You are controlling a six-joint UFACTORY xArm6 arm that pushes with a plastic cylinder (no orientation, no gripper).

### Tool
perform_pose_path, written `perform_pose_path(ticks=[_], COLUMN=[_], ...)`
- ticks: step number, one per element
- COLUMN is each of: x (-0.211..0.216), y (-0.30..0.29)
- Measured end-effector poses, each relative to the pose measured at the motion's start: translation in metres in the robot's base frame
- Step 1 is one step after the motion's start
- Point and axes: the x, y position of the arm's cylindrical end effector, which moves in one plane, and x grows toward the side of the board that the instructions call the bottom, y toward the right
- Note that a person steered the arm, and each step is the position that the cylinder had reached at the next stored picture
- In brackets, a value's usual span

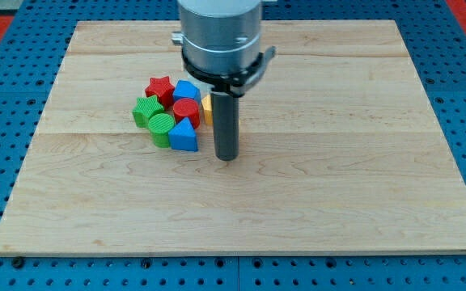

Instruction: Push the yellow heart to the yellow hexagon

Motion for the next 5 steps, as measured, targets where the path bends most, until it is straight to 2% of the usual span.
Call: perform_pose_path(ticks=[1,3,5], x=[0.006,-0.03,-0.021], y=[0.011,-0.019,-0.028])
